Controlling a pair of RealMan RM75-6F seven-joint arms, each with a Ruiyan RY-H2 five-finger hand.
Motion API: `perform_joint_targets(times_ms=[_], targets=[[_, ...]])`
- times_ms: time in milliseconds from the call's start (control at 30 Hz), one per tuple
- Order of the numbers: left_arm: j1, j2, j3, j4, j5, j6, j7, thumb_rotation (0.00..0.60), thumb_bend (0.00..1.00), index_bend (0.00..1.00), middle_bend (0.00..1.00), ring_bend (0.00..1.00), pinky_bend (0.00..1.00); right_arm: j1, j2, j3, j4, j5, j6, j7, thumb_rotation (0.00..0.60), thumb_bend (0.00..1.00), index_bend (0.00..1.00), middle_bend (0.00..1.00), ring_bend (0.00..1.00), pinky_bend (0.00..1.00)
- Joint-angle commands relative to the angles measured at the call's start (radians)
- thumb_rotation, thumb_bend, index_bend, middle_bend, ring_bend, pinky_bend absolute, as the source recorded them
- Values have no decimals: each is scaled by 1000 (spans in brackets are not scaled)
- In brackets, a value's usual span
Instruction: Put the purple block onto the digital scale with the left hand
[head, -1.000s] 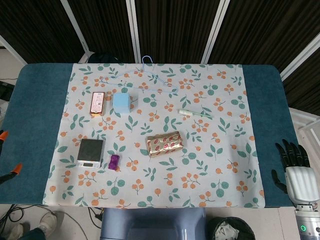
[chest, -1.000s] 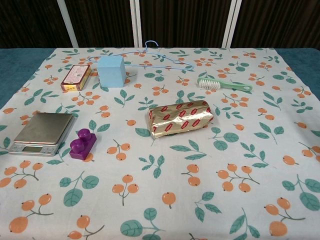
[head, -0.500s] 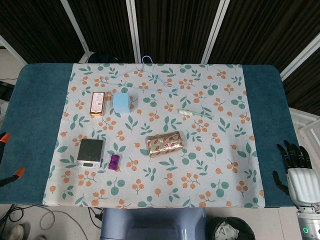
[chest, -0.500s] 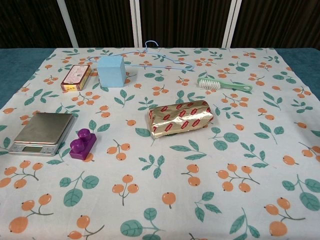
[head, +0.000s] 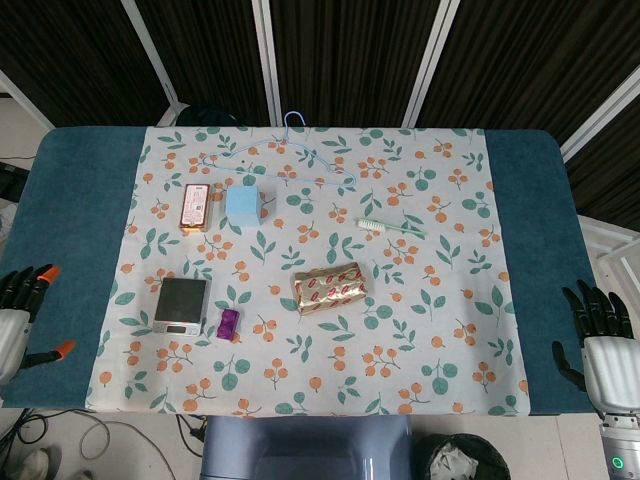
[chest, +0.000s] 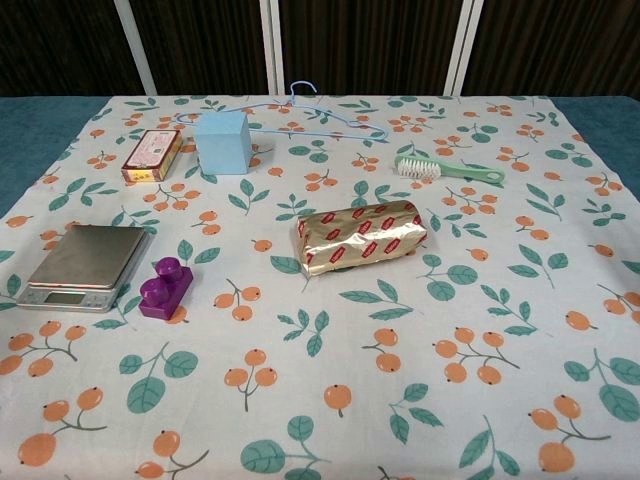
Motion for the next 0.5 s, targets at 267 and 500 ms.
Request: perform_joint_targets(times_ms=[267,500], targets=[[-307,152,-72,-271,-234,-455,318,600,95,39,82,0,33,4,-6,1,-2,5,-10,-17,600,481,72,34,25,0],[-454,12,-67,-293,-506,-490,623,600,95,118,114,0,33,3,-8,5,-4,14,-10,-20,600,481,72,34,25,0]])
